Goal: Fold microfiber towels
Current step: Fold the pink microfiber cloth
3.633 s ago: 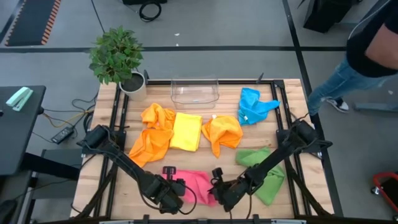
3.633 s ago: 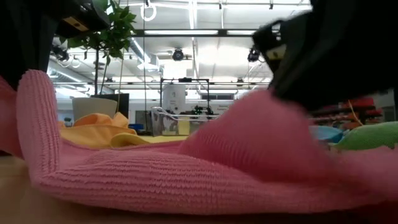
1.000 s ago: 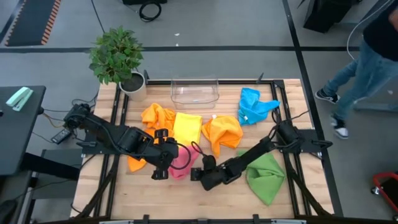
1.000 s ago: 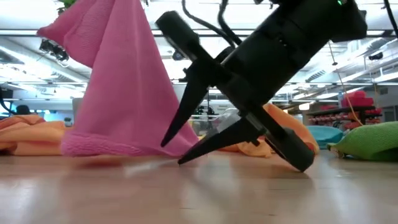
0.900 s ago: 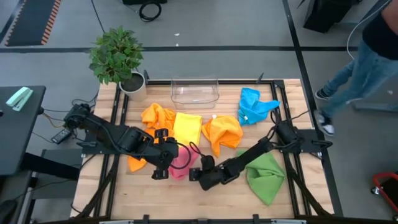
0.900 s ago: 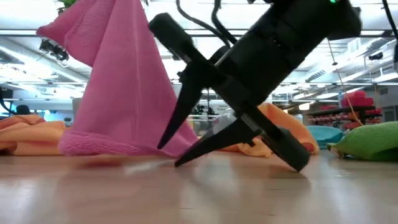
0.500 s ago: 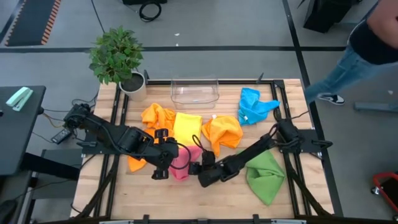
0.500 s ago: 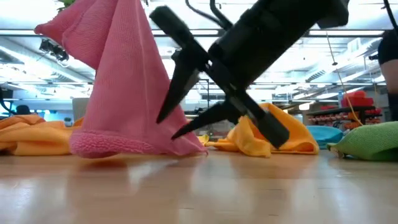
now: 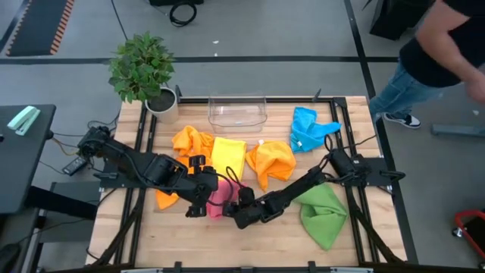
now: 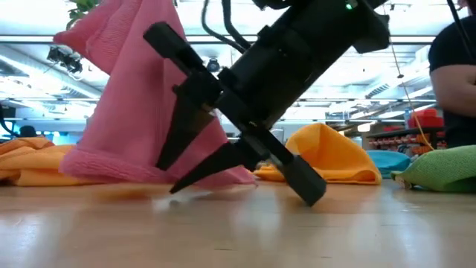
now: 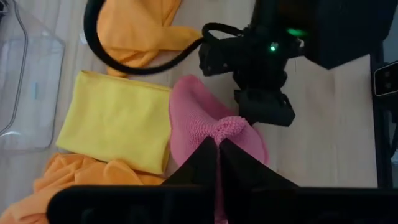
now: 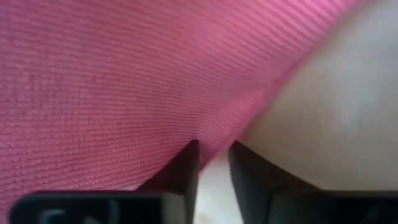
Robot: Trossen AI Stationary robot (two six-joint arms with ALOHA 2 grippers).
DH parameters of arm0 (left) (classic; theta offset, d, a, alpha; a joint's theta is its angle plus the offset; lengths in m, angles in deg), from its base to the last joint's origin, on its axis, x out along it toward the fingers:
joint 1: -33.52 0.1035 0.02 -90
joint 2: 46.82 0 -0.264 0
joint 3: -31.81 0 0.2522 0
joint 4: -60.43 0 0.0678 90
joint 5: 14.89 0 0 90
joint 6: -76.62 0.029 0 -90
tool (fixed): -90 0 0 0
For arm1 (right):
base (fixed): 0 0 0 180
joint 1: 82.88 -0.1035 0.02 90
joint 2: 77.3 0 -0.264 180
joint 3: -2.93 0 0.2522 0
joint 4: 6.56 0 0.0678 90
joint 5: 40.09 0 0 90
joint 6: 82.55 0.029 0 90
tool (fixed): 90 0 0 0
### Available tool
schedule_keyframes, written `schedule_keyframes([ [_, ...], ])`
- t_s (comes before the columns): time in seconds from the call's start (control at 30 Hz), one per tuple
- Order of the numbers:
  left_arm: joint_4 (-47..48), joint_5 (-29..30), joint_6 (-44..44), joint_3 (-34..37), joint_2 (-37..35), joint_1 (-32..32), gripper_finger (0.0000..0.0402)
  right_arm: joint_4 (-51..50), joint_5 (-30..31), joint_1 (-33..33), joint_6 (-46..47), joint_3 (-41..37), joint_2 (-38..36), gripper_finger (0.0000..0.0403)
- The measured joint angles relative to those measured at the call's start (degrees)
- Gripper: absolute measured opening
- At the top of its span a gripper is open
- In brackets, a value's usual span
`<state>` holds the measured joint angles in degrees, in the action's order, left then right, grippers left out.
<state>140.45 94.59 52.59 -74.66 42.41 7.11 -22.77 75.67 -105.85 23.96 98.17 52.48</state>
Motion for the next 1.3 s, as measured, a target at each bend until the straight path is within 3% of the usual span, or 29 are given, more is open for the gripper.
schedule_keyframes([
  [0.13,0.0,0.0,0.7,0.0,0.0,0.0,0.0019,-4.6,3.8,0.4,-7.1,0.1,-1.9,0.0012],
  [0.27,0.1,0.0,0.7,0.0,0.0,0.0,0.0007,-14.0,4.8,0.2,-13.1,-0.3,-6.3,0.0005],
  [0.53,4.9,1.1,0.8,0.0,0.0,0.0,0.0009,-34.2,7.5,-5.6,-23.8,-0.1,-23.0,0.0002],
  [0.8,3.7,1.4,0.6,0.0,0.0,-0.1,0.0008,-48.9,8.1,-9.8,-24.5,0.0,-35.1,0.0001],
  [0.97,-0.1,6.7,3.5,0.0,0.0,0.0,0.0008,-57.0,18.0,-9.7,-31.5,0.0,-39.2,0.0000],
  [1.1,-0.4,13.2,7.4,0.0,0.0,1.3,0.0006,-58.2,28.8,-8.5,-44.3,-0.4,-42.0,0.0000],
  [1.2,-1.4,17.4,10.6,0.3,0.0,2.7,0.0006,-57.8,30.8,-7.9,-49.1,-2.4,-43.9,0.0000],
  [1.3,-8.9,18.6,12.7,4.1,-1.0,3.5,0.0006,-55.7,31.0,-9.7,-47.5,-8.1,-45.5,0.0000],
])
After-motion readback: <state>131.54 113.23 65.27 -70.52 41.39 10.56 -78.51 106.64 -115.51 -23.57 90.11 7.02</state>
